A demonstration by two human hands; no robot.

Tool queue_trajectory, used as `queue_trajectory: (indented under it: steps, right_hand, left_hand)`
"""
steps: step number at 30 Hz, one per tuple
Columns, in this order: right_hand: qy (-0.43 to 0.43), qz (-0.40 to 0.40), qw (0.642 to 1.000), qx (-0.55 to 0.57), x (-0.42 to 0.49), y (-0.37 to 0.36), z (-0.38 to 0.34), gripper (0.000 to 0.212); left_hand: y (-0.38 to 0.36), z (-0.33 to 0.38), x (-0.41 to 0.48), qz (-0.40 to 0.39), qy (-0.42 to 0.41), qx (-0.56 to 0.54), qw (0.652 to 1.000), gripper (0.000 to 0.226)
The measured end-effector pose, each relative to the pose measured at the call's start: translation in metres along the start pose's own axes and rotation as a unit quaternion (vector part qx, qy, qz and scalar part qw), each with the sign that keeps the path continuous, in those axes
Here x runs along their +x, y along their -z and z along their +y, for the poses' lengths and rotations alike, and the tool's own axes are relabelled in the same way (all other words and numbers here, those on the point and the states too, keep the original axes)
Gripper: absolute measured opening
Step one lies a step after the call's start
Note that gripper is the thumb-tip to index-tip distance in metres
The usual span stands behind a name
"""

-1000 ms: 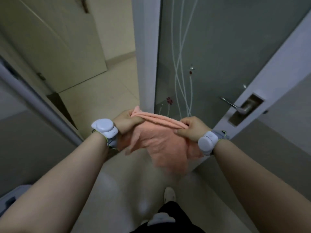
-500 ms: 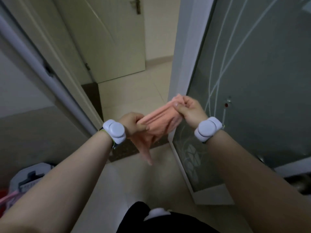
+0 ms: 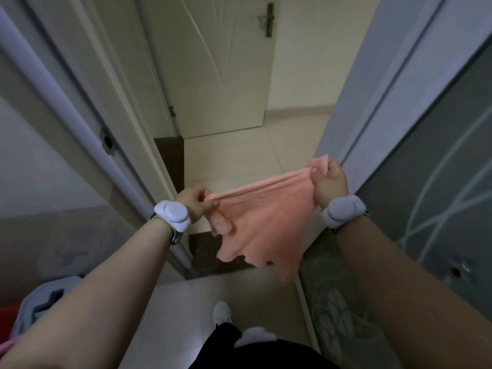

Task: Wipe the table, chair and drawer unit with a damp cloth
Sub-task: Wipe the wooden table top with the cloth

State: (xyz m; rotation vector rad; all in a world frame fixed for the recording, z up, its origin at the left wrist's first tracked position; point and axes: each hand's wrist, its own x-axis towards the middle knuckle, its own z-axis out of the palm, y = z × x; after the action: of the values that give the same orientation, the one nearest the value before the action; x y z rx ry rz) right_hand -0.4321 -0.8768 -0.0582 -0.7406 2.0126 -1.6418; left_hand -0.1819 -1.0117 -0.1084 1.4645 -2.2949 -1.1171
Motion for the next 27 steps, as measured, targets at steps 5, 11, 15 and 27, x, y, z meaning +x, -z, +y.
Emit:
queue_trajectory:
  steps: [5, 11, 15, 27]
  right_hand:
    - [0.012, -0.086, 0.992, -0.097, 0.059, -0.037, -0.005, 0.026]
    - [0.033, -0.229, 0.940, -0.253, 0.103, -0.068, -0.003, 0.033]
    - [0.049, -0.176, 0.910, -0.371, 0.140, -0.091, -0.003, 0.011]
    - [-0.099, -0.197, 0.971, -0.090, 0.276, -0.145, -0.005, 0.012]
  left_hand:
    - [0.030, -0.004, 0.067, -0.024, 0.012, -0.129, 0.991, 0.017]
    - [0.059, 0.002, 0.127, -0.074, -0.003, -0.179, 0.981, 0.019]
    - [0.065, 0.003, 0.173, 0.049, -0.017, -0.017, 0.999, 0.014]
    - [0.081, 0.058, 0.300, -0.017, 0.102, -0.402, 0.910, 0.023]
